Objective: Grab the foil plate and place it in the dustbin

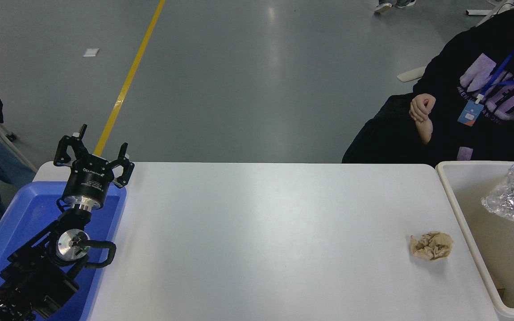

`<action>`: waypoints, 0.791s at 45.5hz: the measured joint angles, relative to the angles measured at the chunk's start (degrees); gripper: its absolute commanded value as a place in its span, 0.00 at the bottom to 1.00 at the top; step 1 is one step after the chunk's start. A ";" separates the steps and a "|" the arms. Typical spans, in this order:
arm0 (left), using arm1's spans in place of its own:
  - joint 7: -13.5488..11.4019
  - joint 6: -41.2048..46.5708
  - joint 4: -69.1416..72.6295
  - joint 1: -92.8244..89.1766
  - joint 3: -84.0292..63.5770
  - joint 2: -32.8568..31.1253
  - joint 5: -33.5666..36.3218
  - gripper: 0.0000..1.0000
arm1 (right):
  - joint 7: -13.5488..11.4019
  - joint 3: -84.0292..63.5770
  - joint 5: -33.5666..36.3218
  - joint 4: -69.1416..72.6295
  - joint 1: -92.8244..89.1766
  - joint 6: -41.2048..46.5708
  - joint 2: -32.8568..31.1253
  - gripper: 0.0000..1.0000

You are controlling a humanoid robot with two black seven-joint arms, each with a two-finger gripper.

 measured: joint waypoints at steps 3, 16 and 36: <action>0.00 0.00 0.00 0.00 0.00 0.00 0.00 0.98 | 0.00 0.07 -0.05 0.07 -0.10 -0.91 0.11 0.58; 0.00 0.00 0.02 0.00 0.00 0.00 0.00 0.98 | -0.05 -0.48 -0.18 3.04 0.72 -2.70 -0.32 0.59; 0.00 0.00 0.01 0.00 0.00 0.02 0.01 0.98 | -0.24 -11.01 -0.13 21.40 13.79 -3.19 -6.30 0.92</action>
